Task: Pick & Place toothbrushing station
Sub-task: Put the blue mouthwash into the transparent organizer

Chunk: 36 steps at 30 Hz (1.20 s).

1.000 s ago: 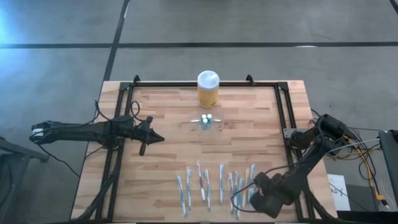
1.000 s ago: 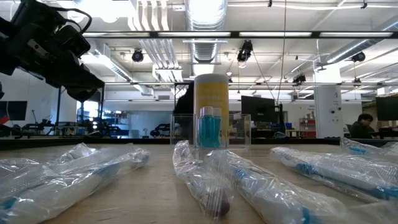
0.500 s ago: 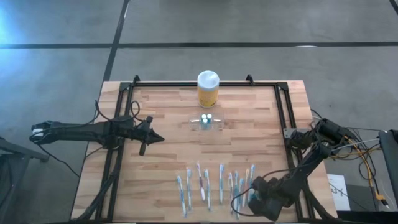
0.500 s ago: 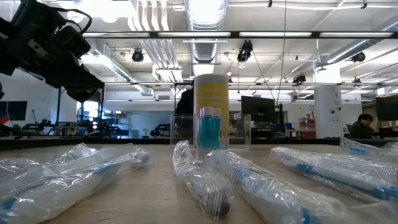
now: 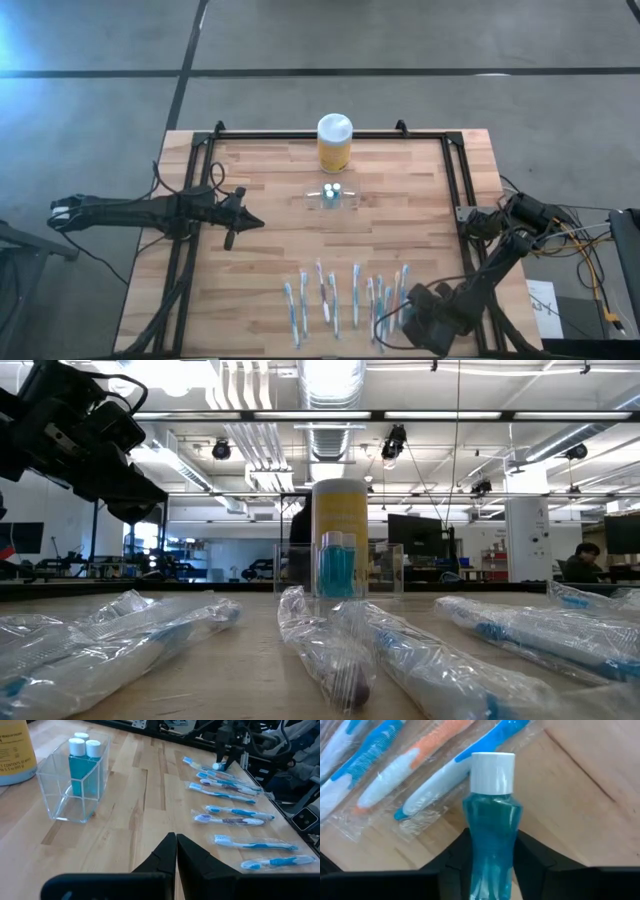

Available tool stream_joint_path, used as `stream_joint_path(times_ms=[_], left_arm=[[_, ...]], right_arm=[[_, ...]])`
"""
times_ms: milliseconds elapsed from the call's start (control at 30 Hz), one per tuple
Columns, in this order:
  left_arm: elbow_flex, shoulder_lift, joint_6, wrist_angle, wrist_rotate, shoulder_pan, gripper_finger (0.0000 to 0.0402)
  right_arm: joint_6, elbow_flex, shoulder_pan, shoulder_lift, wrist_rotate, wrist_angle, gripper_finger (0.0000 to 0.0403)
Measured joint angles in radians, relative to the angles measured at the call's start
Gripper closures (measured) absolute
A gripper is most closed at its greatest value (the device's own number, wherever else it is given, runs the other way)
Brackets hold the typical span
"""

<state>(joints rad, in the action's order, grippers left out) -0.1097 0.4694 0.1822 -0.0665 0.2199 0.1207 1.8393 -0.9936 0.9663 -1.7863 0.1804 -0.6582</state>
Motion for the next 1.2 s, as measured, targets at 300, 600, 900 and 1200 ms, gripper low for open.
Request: stream_joint_path(times_ms=[300, 600, 900, 1200], left_arm=[[0.000, 0.000, 0.000, -0.035, -0.001, 0.000, 0.0385], [0.000, 0.000, 0.102, -0.153, -0.056, 0.000, 0.0385], [0.000, 0.161, 0.178, -0.410, -0.149, -0.036, 0.0385], [-0.169, 0.517, 0.106, -0.415, -0.141, -0.129, 0.0325]], right_arm=[[-0.045, -0.048, -0.007, 0.004, 0.153, -0.100, 0.0314], [-0.086, -0.192, -0.005, 0.060, 0.386, -0.384, 0.0317], [-0.368, -0.220, -0.118, 0.057, 0.776, -0.430, 0.0316], [-0.711, -0.155, -0.298, 0.051, 0.963, -0.249, 0.0315]])
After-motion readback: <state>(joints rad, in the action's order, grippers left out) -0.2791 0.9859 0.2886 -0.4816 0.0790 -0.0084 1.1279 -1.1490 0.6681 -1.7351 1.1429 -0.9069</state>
